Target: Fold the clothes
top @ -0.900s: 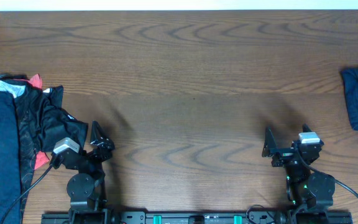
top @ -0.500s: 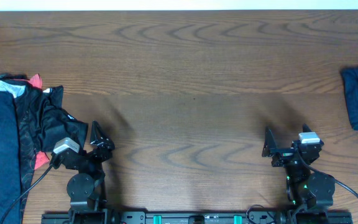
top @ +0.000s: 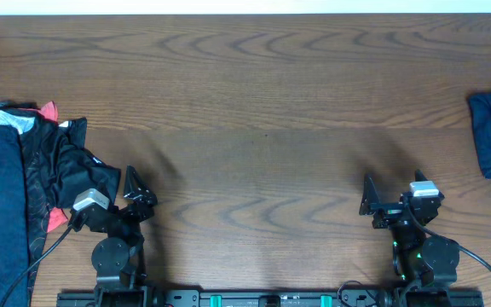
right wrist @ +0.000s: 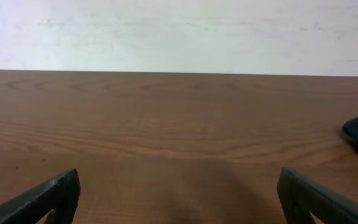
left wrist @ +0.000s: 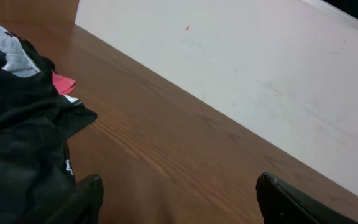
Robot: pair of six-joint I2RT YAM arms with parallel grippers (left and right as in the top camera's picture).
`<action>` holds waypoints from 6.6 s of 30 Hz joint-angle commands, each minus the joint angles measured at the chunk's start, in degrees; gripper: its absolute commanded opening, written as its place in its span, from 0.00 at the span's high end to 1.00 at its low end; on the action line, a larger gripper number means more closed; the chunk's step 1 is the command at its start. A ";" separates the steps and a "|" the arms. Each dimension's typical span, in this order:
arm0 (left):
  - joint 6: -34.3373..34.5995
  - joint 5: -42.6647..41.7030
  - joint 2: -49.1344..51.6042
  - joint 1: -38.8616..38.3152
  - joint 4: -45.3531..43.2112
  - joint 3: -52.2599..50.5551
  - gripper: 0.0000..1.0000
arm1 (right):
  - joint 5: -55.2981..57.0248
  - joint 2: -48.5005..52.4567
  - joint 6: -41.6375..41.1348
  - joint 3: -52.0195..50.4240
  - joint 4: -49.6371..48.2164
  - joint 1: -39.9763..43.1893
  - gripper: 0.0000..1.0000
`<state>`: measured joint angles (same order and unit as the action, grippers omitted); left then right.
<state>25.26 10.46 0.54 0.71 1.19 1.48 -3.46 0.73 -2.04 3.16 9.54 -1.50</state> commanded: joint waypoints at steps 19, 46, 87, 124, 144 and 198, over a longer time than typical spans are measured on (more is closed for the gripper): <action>-0.79 -1.49 0.39 0.20 2.21 -1.20 0.20 | -0.42 -0.35 1.05 -0.44 -0.11 0.46 0.01; -12.26 -16.65 55.45 0.20 33.40 42.60 0.19 | -0.42 -0.35 1.03 -0.44 -0.11 0.46 0.01; -9.86 -4.24 99.78 51.01 39.43 64.15 0.19 | -0.42 -0.35 1.05 -0.44 -0.11 0.46 0.01; -18.18 4.22 103.95 46.38 30.36 63.36 0.20 | -0.42 -0.35 1.05 -0.44 -0.11 0.46 0.01; -18.14 3.65 108.15 49.37 28.41 63.36 0.63 | -0.42 -0.35 1.05 -0.44 -0.11 0.46 0.01; -7.87 3.41 89.92 48.70 26.03 64.46 0.94 | -0.42 -0.35 1.03 -0.44 -0.11 0.46 0.01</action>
<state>12.51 13.85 96.09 49.82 27.81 64.64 -3.49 0.69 -1.87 3.03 9.54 -1.50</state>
